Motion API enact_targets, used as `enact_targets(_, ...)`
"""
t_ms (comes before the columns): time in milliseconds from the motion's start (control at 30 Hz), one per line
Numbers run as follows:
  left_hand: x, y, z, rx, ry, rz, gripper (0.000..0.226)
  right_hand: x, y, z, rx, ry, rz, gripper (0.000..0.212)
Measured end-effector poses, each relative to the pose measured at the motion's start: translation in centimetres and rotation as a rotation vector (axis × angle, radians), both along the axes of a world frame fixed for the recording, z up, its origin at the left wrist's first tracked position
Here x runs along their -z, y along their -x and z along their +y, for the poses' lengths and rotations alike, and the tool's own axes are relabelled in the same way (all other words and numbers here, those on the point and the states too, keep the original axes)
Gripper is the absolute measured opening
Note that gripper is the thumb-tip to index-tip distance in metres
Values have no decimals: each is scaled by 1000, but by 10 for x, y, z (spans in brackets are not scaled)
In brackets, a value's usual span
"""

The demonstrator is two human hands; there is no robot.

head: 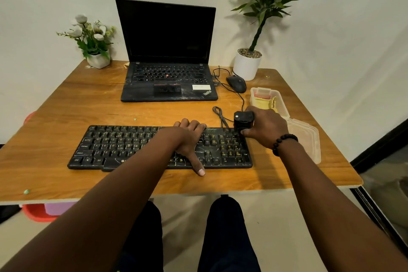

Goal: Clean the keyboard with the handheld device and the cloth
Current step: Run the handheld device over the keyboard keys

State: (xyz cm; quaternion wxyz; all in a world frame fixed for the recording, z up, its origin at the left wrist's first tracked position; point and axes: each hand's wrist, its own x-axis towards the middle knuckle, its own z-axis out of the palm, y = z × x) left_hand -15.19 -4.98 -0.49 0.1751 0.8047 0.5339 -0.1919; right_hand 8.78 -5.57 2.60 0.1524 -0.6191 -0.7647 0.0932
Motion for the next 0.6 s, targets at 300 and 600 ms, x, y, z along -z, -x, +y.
enact_targets(300, -3, -2, 0, 9, 1, 14, 153, 4, -14, -7, 38, 48, 250, 45)
enact_targets(600, -4, -2, -2, 9, -1, 21, 152, 6, -12, -6, 12, 25, 100, 40)
